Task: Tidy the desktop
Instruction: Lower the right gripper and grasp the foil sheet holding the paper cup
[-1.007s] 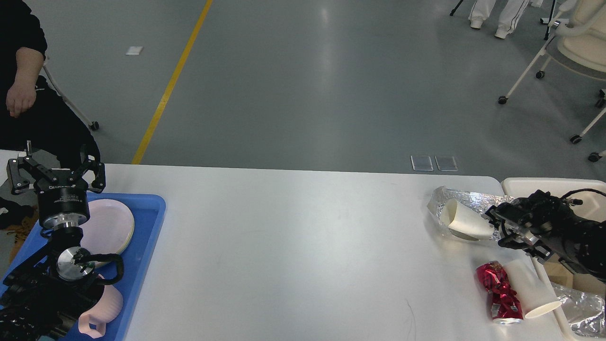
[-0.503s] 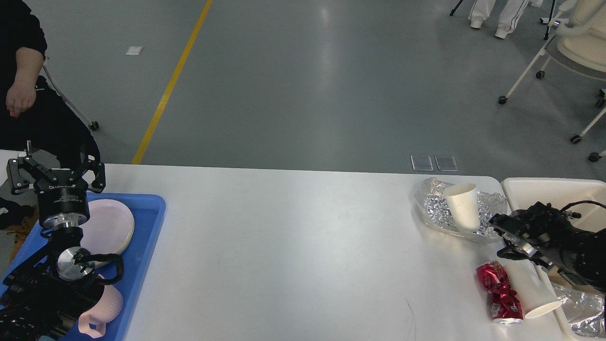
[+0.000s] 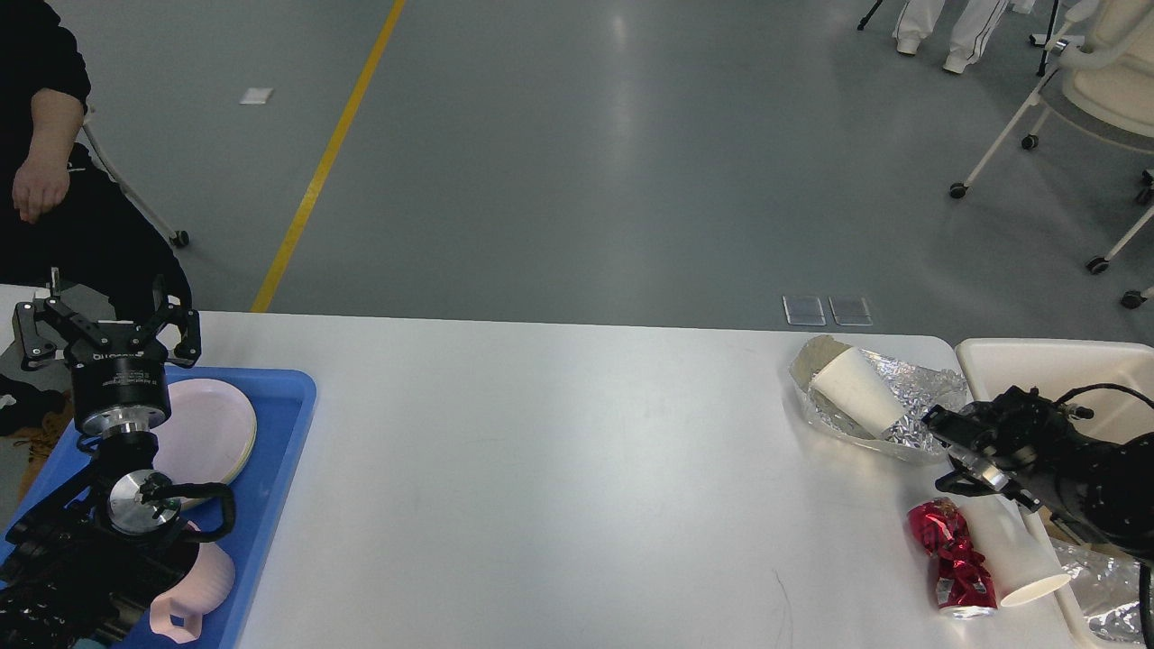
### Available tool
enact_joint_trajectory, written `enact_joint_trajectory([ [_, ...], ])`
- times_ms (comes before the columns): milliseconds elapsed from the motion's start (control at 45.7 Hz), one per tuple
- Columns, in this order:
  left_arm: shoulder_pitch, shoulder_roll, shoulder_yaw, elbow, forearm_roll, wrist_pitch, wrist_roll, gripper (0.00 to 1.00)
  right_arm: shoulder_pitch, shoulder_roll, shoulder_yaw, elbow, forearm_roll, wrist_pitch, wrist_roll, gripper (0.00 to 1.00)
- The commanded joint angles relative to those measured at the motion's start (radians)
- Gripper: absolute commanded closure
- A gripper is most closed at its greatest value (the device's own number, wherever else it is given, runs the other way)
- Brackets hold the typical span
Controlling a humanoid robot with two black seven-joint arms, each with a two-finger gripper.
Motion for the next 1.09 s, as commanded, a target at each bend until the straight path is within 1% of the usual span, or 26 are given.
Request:
enact_joint_trajectory([
  [0,0.0,0.0,0.0,0.0,0.0,0.0,0.0,0.04,0.001,0.002,-0.001,0.0,0.0,-0.021,0.0,0.22],
  [306,0.0,0.0,0.0,0.0,0.0,0.0,0.0,0.04,0.001,0.033,-0.001,0.0,0.0,-0.031,0.0,0.22],
  [416,0.0,0.0,0.0,0.0,0.0,0.0,0.0,0.04,0.001,0.045,-0.001,0.0,0.0,-0.034,0.0,0.32],
  [503,0.0,0.0,0.0,0.0,0.0,-0.001,0.0,0.04,0.001,0.046,-0.001,0.0,0.0,-0.034,0.0,0.35],
  [591,0.0,0.0,0.0,0.0,0.0,0.0,0.0,0.04,0.001,0.046,-0.001,0.002,0.0,-0.032,0.0,0.48],
  [766,0.0,0.0,0.0,0.0,0.0,0.0,0.0,0.04,0.001,0.046,0.002,0.002,0.002,-0.032,0.0,0.64],
  [1072,0.0,0.0,0.0,0.0,0.0,0.0,0.0,0.04,0.001,0.05,0.002,0.005,0.002,-0.032,0.002,0.66],
])
